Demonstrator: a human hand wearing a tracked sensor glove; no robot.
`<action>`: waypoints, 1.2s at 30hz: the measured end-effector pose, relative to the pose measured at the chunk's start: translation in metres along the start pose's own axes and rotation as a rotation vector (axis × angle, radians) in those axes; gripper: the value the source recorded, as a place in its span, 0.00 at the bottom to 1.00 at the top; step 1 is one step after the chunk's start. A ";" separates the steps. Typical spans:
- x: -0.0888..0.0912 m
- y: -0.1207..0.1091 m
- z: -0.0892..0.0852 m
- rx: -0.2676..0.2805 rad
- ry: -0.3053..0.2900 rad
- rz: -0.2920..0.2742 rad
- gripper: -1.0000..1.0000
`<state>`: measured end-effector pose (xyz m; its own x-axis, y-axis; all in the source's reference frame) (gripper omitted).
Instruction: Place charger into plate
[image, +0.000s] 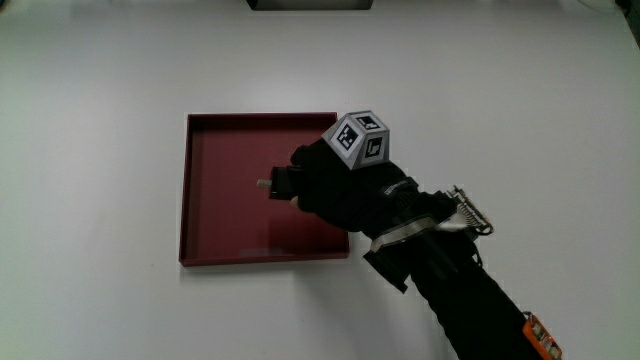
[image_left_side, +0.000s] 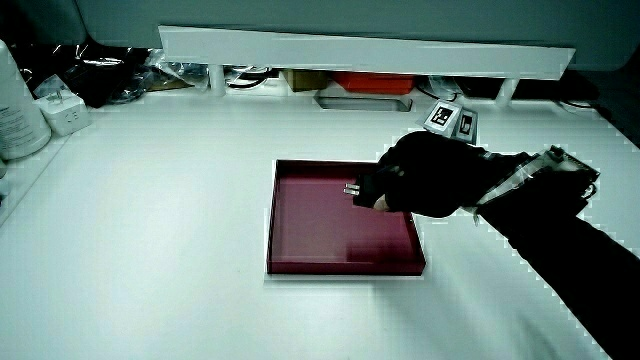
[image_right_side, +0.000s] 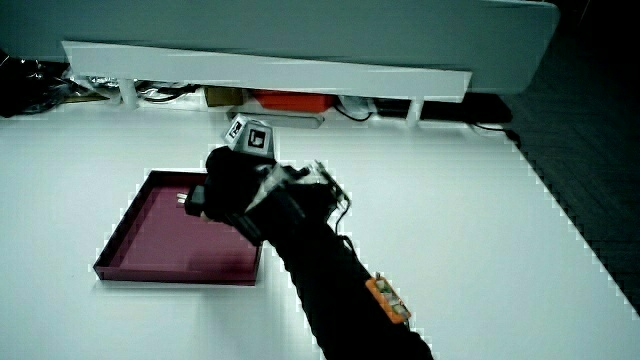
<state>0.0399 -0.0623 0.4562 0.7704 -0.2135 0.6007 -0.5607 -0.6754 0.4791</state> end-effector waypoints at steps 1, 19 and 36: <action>0.000 0.002 -0.004 -0.014 0.012 0.003 0.50; 0.014 0.036 -0.069 -0.120 0.012 -0.078 0.50; 0.019 0.034 -0.071 -0.121 0.031 -0.103 0.37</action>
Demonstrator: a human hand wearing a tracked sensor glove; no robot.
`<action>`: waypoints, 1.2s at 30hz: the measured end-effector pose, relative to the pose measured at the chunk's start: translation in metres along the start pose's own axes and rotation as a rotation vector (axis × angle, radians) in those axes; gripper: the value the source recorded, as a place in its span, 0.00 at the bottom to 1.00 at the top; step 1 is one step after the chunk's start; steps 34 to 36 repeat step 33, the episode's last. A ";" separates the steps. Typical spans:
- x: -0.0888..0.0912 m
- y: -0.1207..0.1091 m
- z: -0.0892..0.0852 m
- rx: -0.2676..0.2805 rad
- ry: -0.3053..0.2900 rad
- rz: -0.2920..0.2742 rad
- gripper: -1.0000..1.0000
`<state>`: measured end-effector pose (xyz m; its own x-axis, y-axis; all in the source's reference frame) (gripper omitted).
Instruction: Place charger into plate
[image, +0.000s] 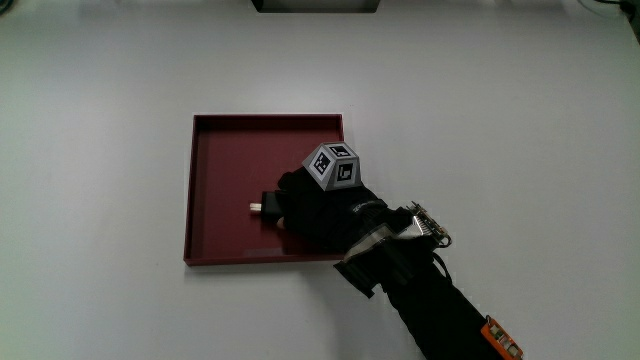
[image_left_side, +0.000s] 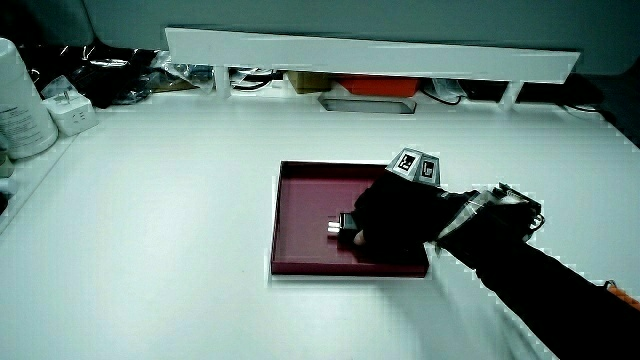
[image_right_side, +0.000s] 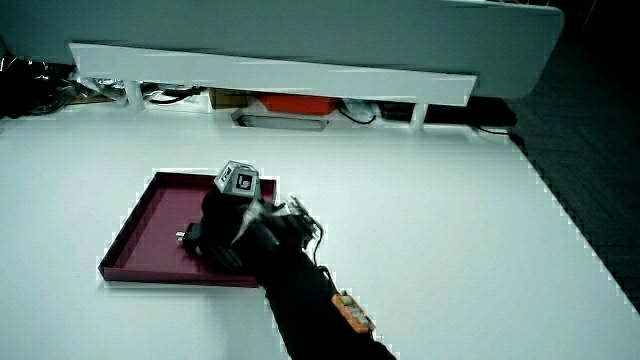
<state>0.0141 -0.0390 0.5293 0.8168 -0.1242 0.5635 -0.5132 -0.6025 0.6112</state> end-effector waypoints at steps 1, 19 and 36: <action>0.001 0.000 -0.001 -0.008 0.010 0.011 0.34; 0.016 -0.060 0.069 -0.132 0.112 0.121 0.00; 0.005 -0.147 0.124 -0.053 0.041 0.134 0.00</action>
